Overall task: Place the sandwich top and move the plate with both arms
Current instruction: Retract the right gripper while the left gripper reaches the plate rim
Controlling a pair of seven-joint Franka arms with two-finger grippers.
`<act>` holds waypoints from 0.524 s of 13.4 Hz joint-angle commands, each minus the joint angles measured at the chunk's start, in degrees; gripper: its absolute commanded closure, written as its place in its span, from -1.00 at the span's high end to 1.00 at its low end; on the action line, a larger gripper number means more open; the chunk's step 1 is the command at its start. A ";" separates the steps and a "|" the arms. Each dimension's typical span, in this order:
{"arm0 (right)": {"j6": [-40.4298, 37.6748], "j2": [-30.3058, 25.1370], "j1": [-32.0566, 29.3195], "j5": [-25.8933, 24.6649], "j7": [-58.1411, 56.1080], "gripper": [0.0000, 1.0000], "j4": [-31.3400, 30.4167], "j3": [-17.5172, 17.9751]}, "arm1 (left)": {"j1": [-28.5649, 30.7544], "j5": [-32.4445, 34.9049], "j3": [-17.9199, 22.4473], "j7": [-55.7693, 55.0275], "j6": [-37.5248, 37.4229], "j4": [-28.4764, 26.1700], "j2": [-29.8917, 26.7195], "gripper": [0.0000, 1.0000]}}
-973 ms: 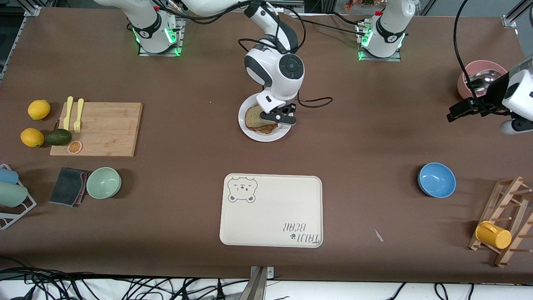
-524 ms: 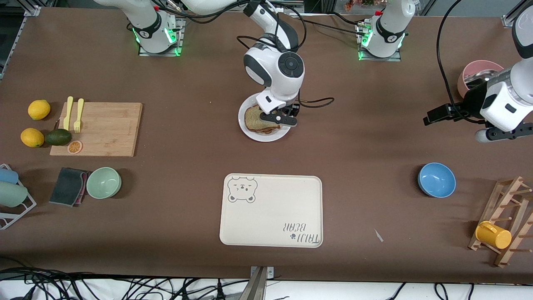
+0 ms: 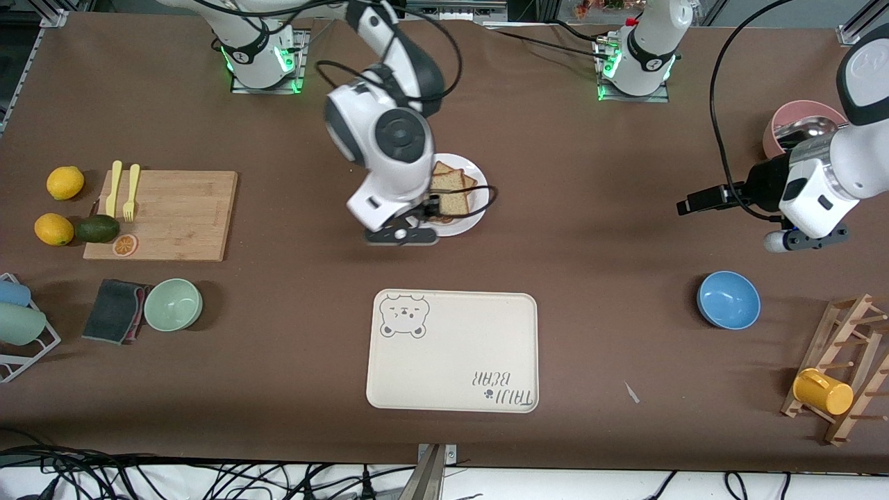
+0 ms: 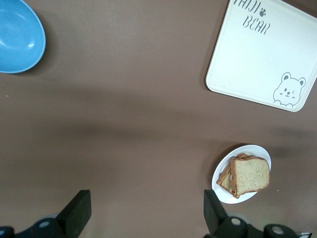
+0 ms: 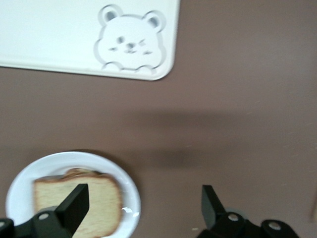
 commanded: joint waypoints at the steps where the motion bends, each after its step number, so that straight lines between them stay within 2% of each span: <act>1: -3.86 -3.56 -0.03 1.01 -7.44 1.00 -0.71 -5.76 | 0.21 -6.76 -0.39 6.38 -0.32 -2.10 1.31 1.00; 3: -7.79 -4.97 -1.08 3.10 -13.22 1.00 -0.63 -9.64 | 0.66 -12.23 -0.31 13.32 -0.32 -6.31 2.10 1.00; 5: -11.23 -6.11 -4.49 10.72 -21.31 1.00 -0.89 -13.24 | 0.74 -16.44 -0.31 18.78 -0.06 -10.10 2.98 1.00; 6: -12.46 -6.64 -6.86 13.29 -24.83 1.00 -1.50 -13.95 | 0.74 -18.55 -0.31 21.33 0.11 -11.85 3.42 1.00; 7: -13.35 -7.69 -11.06 13.75 -28.52 1.00 -2.55 -13.35 | 0.74 -20.92 -0.31 24.05 1.33 -13.70 3.68 1.00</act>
